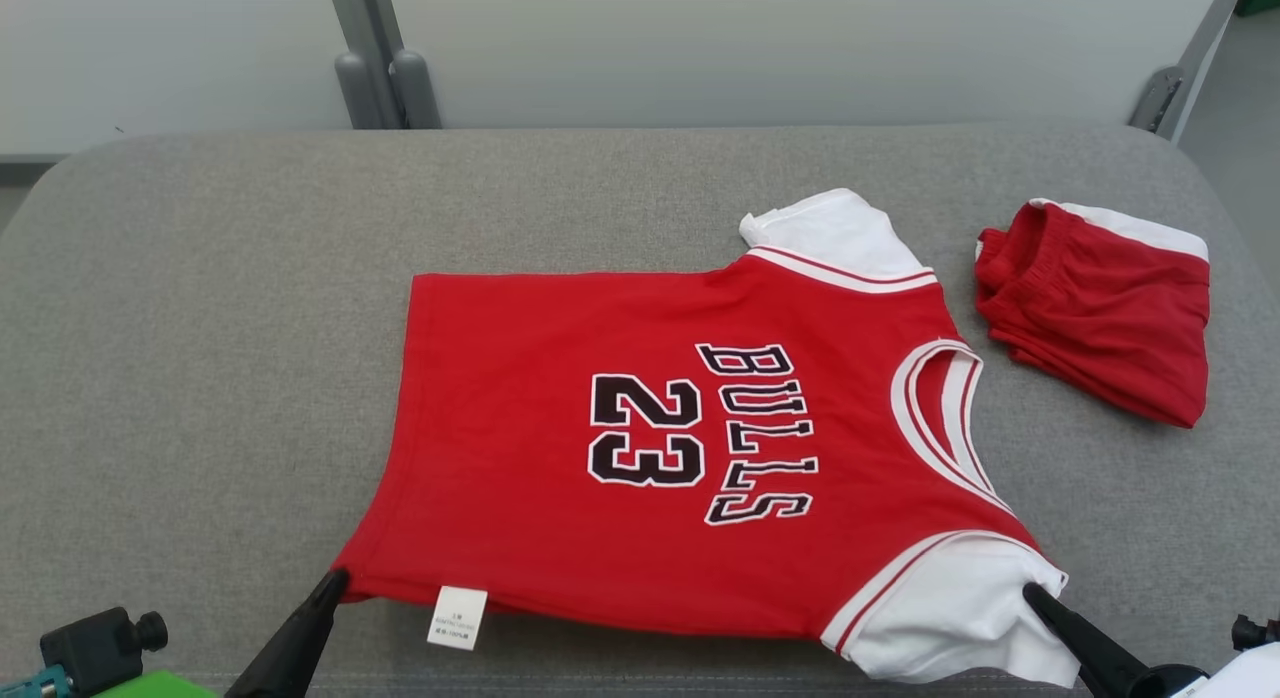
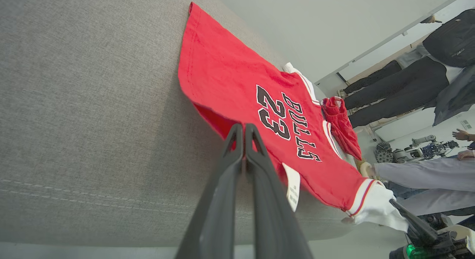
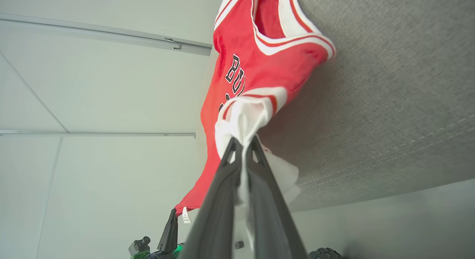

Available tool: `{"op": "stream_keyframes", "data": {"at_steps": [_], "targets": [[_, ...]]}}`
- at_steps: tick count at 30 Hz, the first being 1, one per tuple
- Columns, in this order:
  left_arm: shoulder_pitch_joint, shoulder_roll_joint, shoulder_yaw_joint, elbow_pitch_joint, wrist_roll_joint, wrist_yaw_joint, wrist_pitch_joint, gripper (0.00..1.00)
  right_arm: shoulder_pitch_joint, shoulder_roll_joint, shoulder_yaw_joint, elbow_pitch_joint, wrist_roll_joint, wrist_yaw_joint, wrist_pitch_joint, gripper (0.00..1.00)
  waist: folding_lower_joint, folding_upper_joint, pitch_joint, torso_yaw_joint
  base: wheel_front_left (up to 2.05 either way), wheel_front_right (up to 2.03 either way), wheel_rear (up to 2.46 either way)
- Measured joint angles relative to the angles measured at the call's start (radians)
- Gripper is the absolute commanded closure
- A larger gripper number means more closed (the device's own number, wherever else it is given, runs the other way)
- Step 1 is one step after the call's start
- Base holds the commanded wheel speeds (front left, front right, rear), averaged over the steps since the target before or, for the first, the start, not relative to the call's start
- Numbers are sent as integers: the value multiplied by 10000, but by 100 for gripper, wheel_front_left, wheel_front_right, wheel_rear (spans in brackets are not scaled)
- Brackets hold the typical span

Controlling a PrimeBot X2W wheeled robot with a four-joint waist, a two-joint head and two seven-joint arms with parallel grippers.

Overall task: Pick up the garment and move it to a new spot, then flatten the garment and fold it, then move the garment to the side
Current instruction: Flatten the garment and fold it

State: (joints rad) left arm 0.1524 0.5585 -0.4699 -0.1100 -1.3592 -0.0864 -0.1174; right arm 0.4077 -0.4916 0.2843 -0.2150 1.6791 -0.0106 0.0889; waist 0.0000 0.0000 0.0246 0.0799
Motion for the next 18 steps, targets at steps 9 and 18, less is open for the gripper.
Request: {"op": "stream_keyframes", "data": {"at_steps": [9, 18], "targets": [[-185, 295, 182, -541, 29, 163, 201, 99, -465, -33, 113, -284, -121, -102, 104, 100, 0, 0, 629, -85, 0, 0, 0], [-706, 370, 268, -698, -90, 353, 596, 100, -1192, -56, -96, -407, -121, -374, 132, 100, 1, 0, 1300, -264, 0, 0, 0]]}}
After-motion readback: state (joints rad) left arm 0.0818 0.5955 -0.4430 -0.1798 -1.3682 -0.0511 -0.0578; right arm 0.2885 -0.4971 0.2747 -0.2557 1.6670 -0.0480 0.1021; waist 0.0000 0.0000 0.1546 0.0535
